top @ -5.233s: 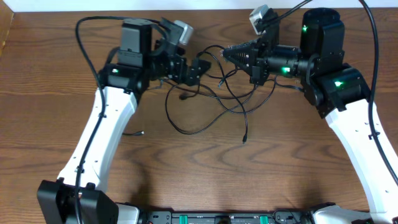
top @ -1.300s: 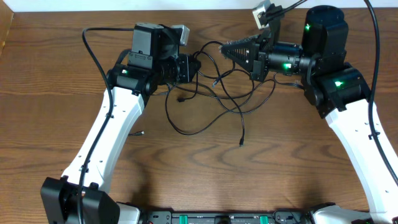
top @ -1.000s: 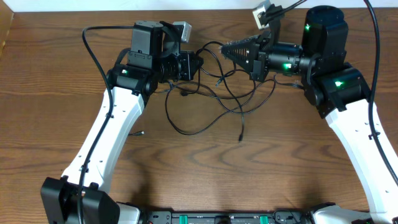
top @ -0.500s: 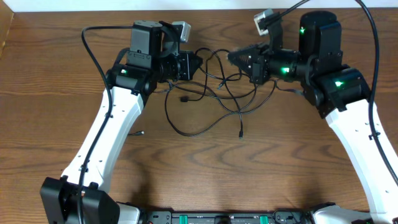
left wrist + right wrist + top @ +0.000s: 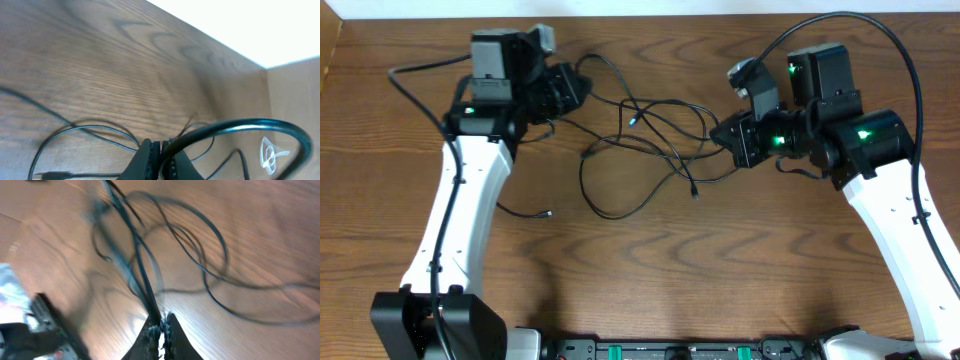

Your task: Untangle cables

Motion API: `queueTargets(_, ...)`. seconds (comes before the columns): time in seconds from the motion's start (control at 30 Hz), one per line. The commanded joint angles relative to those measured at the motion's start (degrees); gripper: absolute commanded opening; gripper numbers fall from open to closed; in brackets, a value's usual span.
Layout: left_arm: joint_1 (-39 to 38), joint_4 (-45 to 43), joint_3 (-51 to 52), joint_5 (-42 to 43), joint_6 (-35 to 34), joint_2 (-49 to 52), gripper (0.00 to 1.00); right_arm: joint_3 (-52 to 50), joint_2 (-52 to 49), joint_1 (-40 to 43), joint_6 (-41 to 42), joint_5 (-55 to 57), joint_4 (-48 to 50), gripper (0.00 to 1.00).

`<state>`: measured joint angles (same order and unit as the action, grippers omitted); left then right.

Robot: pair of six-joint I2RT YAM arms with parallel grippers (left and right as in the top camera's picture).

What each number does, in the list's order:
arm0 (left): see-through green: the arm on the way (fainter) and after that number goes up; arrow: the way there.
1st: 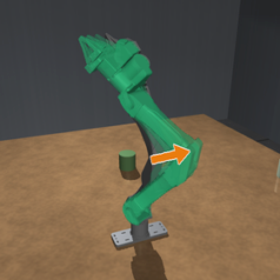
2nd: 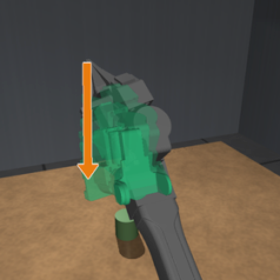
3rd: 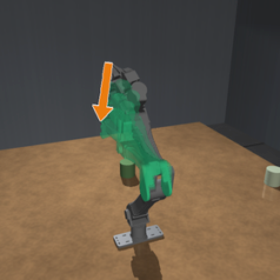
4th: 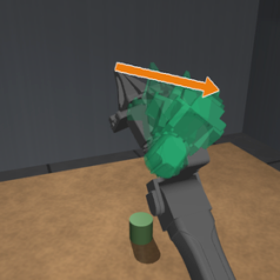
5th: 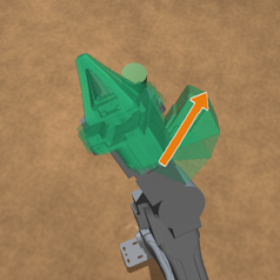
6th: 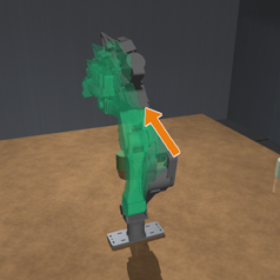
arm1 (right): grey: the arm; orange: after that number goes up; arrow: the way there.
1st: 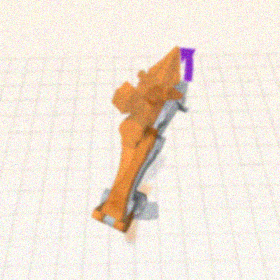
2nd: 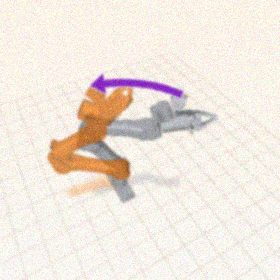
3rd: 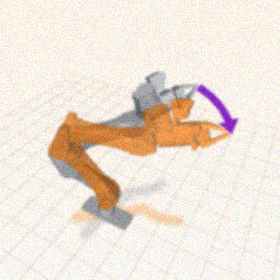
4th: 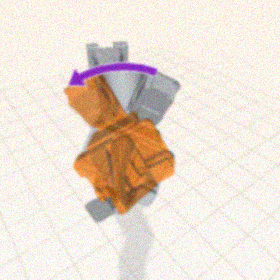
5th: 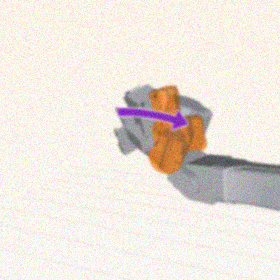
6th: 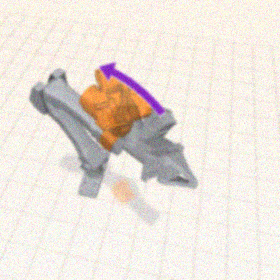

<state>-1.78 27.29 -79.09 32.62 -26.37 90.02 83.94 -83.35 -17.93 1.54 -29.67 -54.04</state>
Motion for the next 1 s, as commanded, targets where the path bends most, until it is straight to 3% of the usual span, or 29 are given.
queueTargets(0.0,3.54,0.02,0.13,-1.77,-5.68,0.57,0.08,0.42,0.28,-0.07,-2.51,9.53,-3.04,0.01)
queueTargets(0.43,11.17,1.11,0.13,4.20,-5.57,0.57,0.08,0.22,0.17,-0.07,-2.54,14.75,-7.26,0.01)
queueTargets(0.67,11.52,-0.24,0.11,18.97,1.09,0.52,0.08,0.20,0.09,-0.07,-2.51,14.73,-7.04,0.04)
queueTargets(0.77,11.52,-1.16,0.09,26.10,3.69,0.50,0.08,0.20,0.09,-0.07,-2.51,14.73,-6.99,0.14)
queueTargets(0.8,11.52,-2.43,0.11,30.49,4.68,0.39,0.08,0.20,0.09,-0.07,-2.49,14.71,-6.86,0.31)
queueTargets(0.87,11.52,-4.70,0.11,35.47,6.71,-0.02,0.08,0.20,0.09,-0.07,-2.49,14.69,-6.47,0.46)
queueTargets(0.9,11.52,-6.95,0.11,39.15,8.44,-0.66,0.08,0.20,0.09,-0.11,-2.47,14.08,-6.05,0.59)
queueTargets(0.97,11.52,-8.94,0.11,42.27,10.91,-1.51,0.08,0.15,0.09,-0.17,-2.51,13.20,-5.49,0.70)
